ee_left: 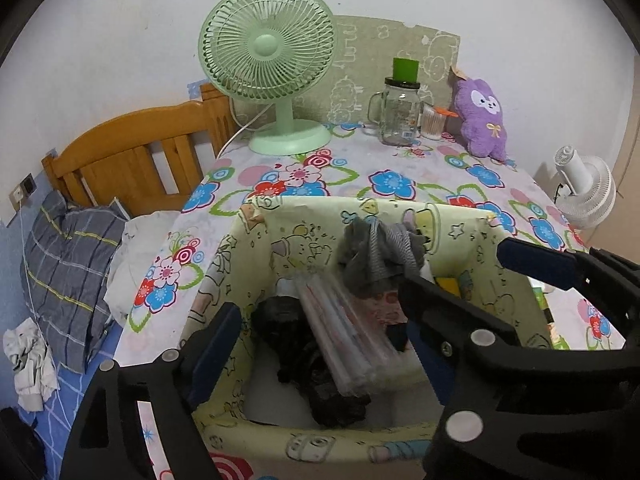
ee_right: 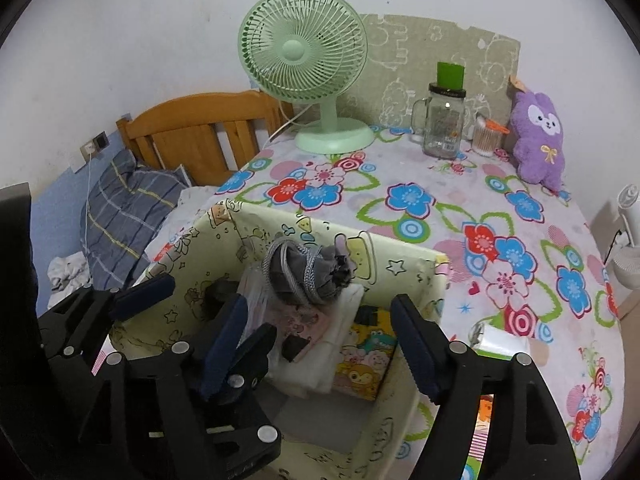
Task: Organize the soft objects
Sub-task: 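Open both tools to release the items and withdraw from the box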
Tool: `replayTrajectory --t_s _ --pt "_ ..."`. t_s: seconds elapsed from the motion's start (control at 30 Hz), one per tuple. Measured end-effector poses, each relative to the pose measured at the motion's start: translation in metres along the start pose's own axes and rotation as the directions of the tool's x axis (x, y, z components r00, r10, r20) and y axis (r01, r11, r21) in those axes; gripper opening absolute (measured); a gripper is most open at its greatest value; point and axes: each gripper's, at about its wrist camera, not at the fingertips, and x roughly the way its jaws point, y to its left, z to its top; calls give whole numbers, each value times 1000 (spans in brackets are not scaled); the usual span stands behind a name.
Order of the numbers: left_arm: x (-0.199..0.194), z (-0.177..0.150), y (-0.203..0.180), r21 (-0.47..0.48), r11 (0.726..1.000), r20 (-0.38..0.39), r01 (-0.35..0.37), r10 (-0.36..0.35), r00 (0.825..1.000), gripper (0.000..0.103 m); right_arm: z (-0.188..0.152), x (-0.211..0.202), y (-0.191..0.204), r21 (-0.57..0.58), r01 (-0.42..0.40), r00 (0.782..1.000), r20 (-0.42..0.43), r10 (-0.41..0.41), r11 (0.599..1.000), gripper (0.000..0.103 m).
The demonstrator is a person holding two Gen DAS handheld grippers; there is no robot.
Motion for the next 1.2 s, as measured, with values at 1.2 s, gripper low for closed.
replayTrajectory --t_s 1.2 --pt "-83 14 -84 62 997 175 52 -62 983 103 -11 -115 -60 80 113 972 198 -127 990 98"
